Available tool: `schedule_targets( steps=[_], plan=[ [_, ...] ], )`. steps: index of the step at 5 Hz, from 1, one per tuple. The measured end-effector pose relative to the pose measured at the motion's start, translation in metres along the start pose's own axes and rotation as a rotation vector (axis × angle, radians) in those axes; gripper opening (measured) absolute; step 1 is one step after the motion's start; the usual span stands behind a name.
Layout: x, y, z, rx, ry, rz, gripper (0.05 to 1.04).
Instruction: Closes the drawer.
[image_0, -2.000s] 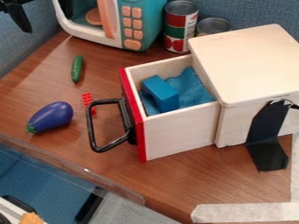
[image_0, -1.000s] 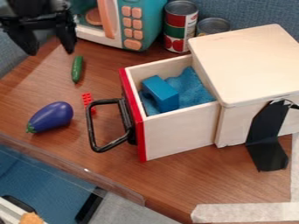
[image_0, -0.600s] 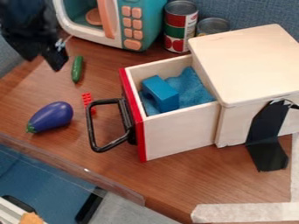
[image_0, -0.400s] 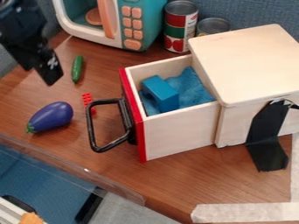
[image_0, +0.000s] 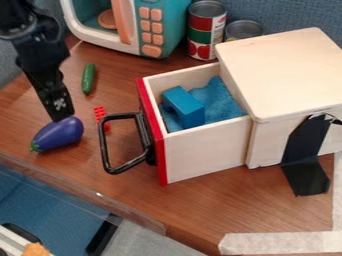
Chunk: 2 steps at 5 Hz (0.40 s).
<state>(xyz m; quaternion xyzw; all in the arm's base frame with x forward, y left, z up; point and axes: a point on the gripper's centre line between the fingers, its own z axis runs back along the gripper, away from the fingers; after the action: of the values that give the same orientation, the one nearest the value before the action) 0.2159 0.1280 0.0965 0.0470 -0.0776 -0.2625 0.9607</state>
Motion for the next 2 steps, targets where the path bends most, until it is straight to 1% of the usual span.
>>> schedule_targets(
  steps=[1,2],
  plan=[
    [-0.001,-0.013,-0.015,-0.052,0.054,-0.135,1.000],
    [-0.002,-0.023,-0.029,-0.083,0.116,-0.253,1.000]
  ],
)
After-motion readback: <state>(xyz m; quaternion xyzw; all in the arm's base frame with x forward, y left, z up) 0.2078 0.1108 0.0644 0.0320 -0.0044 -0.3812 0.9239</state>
